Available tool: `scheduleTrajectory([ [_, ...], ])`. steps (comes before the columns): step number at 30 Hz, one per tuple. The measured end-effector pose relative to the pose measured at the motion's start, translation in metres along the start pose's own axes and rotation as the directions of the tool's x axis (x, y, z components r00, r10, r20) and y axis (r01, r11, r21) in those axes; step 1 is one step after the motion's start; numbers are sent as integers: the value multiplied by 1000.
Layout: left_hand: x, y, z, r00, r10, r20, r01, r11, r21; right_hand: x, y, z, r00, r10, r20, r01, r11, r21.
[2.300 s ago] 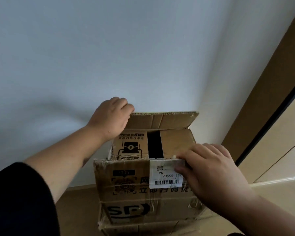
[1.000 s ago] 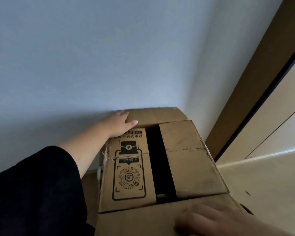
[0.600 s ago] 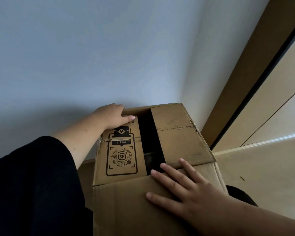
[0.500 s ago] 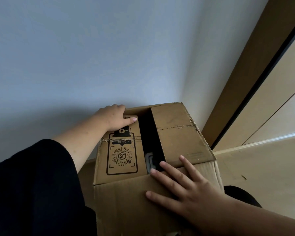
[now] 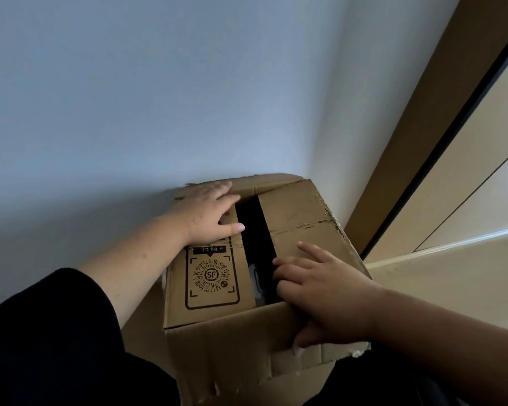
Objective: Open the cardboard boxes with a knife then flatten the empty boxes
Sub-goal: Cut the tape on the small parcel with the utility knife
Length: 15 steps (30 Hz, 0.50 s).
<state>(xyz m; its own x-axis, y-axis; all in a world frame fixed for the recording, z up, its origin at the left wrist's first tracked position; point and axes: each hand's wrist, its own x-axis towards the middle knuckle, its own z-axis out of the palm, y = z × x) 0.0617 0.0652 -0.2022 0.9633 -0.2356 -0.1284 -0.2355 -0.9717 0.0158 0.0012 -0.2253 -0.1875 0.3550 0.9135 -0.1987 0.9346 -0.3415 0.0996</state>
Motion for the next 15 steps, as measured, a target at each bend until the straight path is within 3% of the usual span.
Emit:
scheduleTrajectory([
  [6, -7, 5, 1, 968, 244, 56, -243, 970, -17, 12, 8, -8, 995, -101, 20, 100, 993, 61],
  [9, -7, 5, 0, 960, 273, 56, -273, 962, -10, 15, 9, -13, 992, -123, -7, 123, 992, 35],
  [13, -12, 1, -11, 946, 306, -111, -317, 943, -103, 12, 15, -19, 976, -172, -135, 175, 984, 10],
  [15, -12, 0, -26, 888, 391, -241, -407, 913, -16, 8, 24, -29, 953, -198, -229, 202, 979, -7],
])
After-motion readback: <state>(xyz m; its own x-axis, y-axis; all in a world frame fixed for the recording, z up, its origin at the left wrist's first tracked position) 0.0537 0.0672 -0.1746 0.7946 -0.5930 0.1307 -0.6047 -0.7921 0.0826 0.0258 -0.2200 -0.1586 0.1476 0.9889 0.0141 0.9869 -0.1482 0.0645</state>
